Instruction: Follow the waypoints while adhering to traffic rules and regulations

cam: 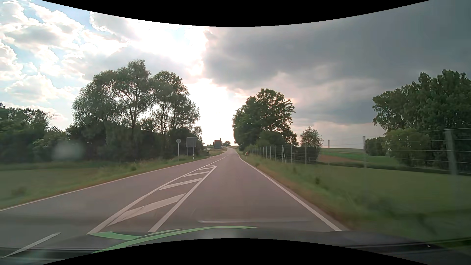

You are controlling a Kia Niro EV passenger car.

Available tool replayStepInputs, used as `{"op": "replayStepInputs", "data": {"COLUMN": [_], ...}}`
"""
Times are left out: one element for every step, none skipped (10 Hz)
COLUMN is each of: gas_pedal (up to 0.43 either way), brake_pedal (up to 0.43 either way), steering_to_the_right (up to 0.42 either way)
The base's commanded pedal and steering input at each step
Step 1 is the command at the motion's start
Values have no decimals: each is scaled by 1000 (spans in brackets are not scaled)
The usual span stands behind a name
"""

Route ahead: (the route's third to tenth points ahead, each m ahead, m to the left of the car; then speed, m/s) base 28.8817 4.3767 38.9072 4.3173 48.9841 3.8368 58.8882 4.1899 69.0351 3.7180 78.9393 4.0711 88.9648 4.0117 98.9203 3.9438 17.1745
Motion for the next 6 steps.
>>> {"op": "replayStepInputs", "data": {"gas_pedal": [87,87,87,87,87,98], "brake_pedal": [0,0,0,0,0,0], "steering_to_the_right": [-4,-4,-4,-4,-4,-4]}}
